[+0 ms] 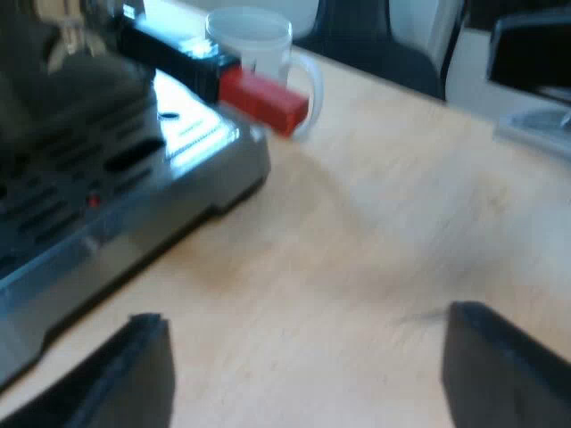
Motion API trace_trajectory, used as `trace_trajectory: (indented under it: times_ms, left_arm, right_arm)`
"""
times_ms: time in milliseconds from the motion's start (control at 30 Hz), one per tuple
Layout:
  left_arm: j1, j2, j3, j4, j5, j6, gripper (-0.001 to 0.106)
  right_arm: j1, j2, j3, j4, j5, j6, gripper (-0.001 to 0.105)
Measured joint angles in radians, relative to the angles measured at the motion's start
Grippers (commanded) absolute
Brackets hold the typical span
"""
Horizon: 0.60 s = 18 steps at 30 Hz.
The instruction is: Grind coffee beans and then tamp
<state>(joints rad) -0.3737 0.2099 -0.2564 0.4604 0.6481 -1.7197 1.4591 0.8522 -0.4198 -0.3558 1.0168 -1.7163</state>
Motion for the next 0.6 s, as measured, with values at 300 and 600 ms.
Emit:
trace_trajectory:
  times_ms: [300, 600]
  left_arm:
    - [0.000, -0.164, 0.000, 0.027, -0.097, -0.001, 0.067]
    - [0.000, -0.185, 0.000, 0.056, -0.209, -0.004, 0.067]
  right_arm:
    - [0.000, -0.018, -0.194, 0.341, -0.003, -0.009, 0.059]
    - [-0.061, -0.014, -0.440, 0.778, -0.093, 0.158, 0.059]
